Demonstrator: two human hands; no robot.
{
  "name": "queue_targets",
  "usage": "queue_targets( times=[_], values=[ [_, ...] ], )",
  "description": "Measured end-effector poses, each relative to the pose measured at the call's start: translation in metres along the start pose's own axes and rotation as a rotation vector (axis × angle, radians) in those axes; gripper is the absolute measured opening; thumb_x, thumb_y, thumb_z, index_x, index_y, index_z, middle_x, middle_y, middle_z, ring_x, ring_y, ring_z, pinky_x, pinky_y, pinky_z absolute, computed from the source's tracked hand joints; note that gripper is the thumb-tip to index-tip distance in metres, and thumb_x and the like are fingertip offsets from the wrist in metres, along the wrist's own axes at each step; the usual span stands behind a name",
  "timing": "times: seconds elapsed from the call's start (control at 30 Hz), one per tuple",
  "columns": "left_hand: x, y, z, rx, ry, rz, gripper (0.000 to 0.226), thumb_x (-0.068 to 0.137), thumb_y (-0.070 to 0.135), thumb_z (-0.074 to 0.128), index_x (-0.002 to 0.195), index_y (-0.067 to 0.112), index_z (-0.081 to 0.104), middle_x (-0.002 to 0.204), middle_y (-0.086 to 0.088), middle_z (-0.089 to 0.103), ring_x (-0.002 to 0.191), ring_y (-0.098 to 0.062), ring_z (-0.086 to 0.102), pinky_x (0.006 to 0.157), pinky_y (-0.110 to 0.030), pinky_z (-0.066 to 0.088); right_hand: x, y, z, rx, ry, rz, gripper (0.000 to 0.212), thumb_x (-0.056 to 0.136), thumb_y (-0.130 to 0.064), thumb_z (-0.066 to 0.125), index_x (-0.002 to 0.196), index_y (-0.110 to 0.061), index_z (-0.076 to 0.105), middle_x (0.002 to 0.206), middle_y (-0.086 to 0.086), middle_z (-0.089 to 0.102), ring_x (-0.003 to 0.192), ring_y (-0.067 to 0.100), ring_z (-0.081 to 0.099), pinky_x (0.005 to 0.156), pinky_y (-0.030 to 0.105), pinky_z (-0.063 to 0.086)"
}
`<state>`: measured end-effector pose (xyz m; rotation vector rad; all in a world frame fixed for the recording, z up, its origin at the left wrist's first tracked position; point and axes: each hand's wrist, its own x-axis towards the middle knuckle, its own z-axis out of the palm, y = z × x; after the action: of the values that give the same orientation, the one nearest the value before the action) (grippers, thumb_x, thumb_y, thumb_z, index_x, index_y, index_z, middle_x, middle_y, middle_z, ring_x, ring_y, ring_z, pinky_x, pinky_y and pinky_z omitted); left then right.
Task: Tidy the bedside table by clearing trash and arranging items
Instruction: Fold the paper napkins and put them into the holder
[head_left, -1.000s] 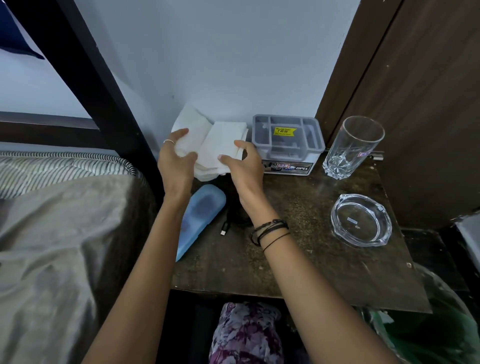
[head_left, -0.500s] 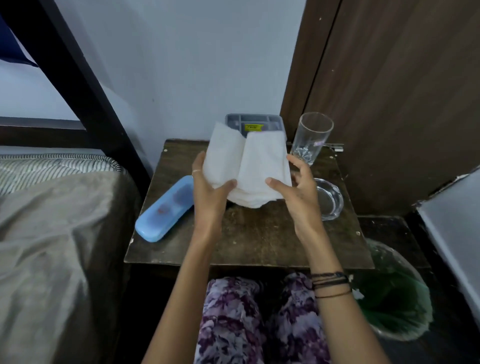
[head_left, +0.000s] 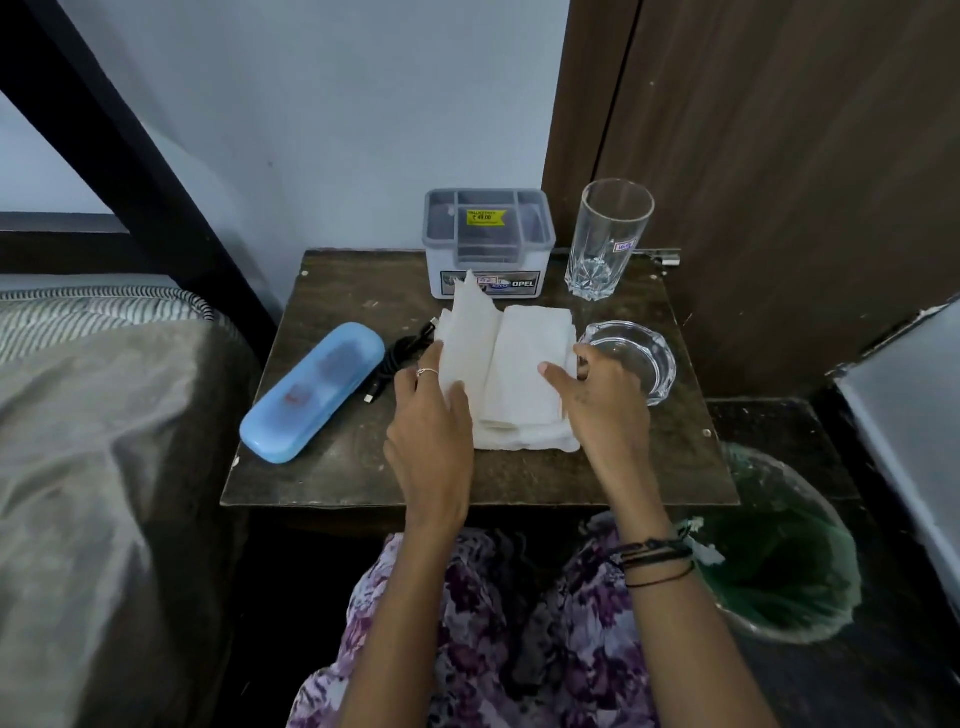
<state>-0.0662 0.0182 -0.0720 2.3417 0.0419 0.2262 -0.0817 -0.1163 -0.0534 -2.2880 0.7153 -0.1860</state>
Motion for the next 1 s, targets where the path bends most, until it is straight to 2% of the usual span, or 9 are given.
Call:
queue_targets(
  times=[0.17,0.27,0.33,0.5,0.57,0.67,0.8,0.93,1.0],
  values=[
    [0.004,-0.003,0.003,0.173,0.100,0.119,0.033,0.090,0.019,0.056,0.122,0.021,0.059,0.121,-0.002,0.062,0.082,-0.027,0.062,0.056,-0.030,0.039,0.006,0.000,0.005,0.026,0.026,-0.030,0.042,0.086,-0.019,0.063,0.124,-0.006,0.051,0.098,0.015,0.069,0.095,0.033,0.063,0.076,0.038,0.049],
    [0.009,-0.009,0.006,0.243,0.184,0.225,0.027,0.087,0.021,0.059,0.112,0.018,0.066,0.114,-0.004,0.067,0.089,-0.029,0.059,0.066,-0.035,0.045,0.006,-0.001,0.005,0.091,0.029,-0.041,0.043,0.087,-0.016,0.062,0.127,-0.006,0.051,0.098,0.014,0.069,0.092,0.031,0.064,0.077,0.036,0.050],
    [0.009,-0.006,0.007,0.154,0.159,0.256,0.025,0.089,0.029,0.056,0.107,0.017,0.068,0.116,-0.003,0.066,0.102,-0.024,0.054,0.079,-0.034,0.040,0.007,-0.002,0.005,0.147,0.043,-0.053,0.046,0.088,-0.017,0.061,0.132,-0.007,0.049,0.105,0.012,0.068,0.093,0.026,0.064,0.077,0.029,0.048],
    [0.005,0.009,0.016,-0.060,-0.107,0.240,0.061,0.089,0.056,0.027,0.100,0.016,0.072,0.141,0.000,0.048,0.138,-0.010,0.023,0.112,-0.026,0.005,0.006,-0.005,0.010,0.323,0.060,-0.029,0.041,0.094,-0.036,0.050,0.127,-0.012,0.056,0.087,-0.005,0.060,0.071,-0.007,0.052,0.063,-0.002,0.038],
    [0.001,0.010,0.022,-0.039,-0.167,0.232,0.071,0.087,0.061,0.015,0.099,0.020,0.072,0.150,0.000,0.036,0.144,-0.009,0.006,0.111,-0.024,-0.019,0.005,-0.006,0.009,0.424,0.056,0.015,0.045,0.093,-0.045,0.046,0.124,-0.014,0.059,0.092,-0.013,0.064,0.074,-0.007,0.056,0.064,0.000,0.039],
    [-0.002,0.012,0.024,0.011,-0.171,0.211,0.076,0.087,0.062,0.010,0.094,0.021,0.074,0.152,-0.002,0.031,0.145,-0.009,-0.005,0.105,-0.029,-0.032,0.006,-0.003,0.008,0.414,0.041,0.027,0.055,0.090,-0.053,0.047,0.126,-0.014,0.057,0.102,0.003,0.069,0.093,0.010,0.060,0.070,0.016,0.040],
    [-0.001,0.008,0.025,0.194,-0.081,0.215,0.066,0.093,0.051,0.014,0.105,0.017,0.070,0.149,-0.006,0.037,0.146,-0.016,0.002,0.106,-0.043,-0.028,0.009,-0.002,0.011,0.209,0.020,0.037,0.065,0.083,-0.045,0.063,0.137,-0.013,0.045,0.126,0.011,0.061,0.117,0.024,0.055,0.087,0.024,0.040],
    [0.002,-0.003,0.035,0.417,0.010,0.213,0.029,0.091,0.019,0.046,0.084,0.008,0.072,0.126,-0.016,0.058,0.137,-0.032,0.034,0.110,-0.064,0.000,0.010,0.000,0.011,0.144,0.039,0.005,0.056,0.087,-0.019,0.065,0.138,-0.009,0.043,0.114,0.015,0.066,0.103,0.026,0.062,0.084,0.022,0.044],
    [0.004,0.000,0.038,0.499,0.021,0.200,0.011,0.078,0.005,0.062,0.071,0.009,0.070,0.111,-0.016,0.061,0.124,-0.034,0.040,0.106,-0.063,0.019,0.010,0.000,0.009,0.132,0.027,0.002,0.053,0.088,-0.015,0.063,0.137,-0.008,0.044,0.100,0.015,0.067,0.094,0.025,0.063,0.076,0.018,0.042]
  ],
)
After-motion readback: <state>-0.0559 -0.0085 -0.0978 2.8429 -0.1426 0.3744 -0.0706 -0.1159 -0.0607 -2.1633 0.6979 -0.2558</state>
